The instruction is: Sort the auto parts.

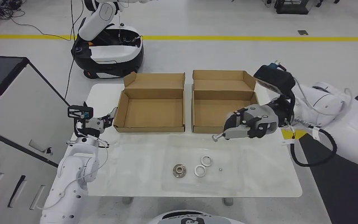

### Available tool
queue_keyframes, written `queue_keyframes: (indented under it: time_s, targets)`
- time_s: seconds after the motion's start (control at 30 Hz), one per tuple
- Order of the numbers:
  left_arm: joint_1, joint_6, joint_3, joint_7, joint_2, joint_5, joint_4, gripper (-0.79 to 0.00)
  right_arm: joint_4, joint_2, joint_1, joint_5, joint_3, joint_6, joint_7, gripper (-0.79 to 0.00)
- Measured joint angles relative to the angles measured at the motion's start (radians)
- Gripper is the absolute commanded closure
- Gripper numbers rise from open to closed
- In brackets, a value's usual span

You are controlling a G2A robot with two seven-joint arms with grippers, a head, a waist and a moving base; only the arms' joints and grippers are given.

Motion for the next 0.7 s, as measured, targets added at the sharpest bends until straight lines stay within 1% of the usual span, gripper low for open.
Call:
queue_keyframes:
  time_s: [0.23,0.43,0.57,0.7]
  targets:
    - [0.0,0.0,0.0,0.0,0.0,0.0,0.0,-0.785,-0.024,-0.012,-0.038,0.089,0.011,-0.03,-0.031,0.0]
    - [0.0,0.0,0.0,0.0,0.0,0.0,0.0,-0.785,-0.014,-0.005,-0.077,0.134,0.037,-0.046,-0.047,0.0]
    - [0.0,0.0,0.0,0.0,0.0,0.0,0.0,-0.785,-0.053,-0.005,-0.104,0.198,0.061,-0.047,-0.047,0.0]
    - [0.0,0.0,0.0,0.0,0.0,0.0,0.0,-0.785,-0.102,-0.016,-0.119,0.247,0.082,-0.047,-0.047,0.0]
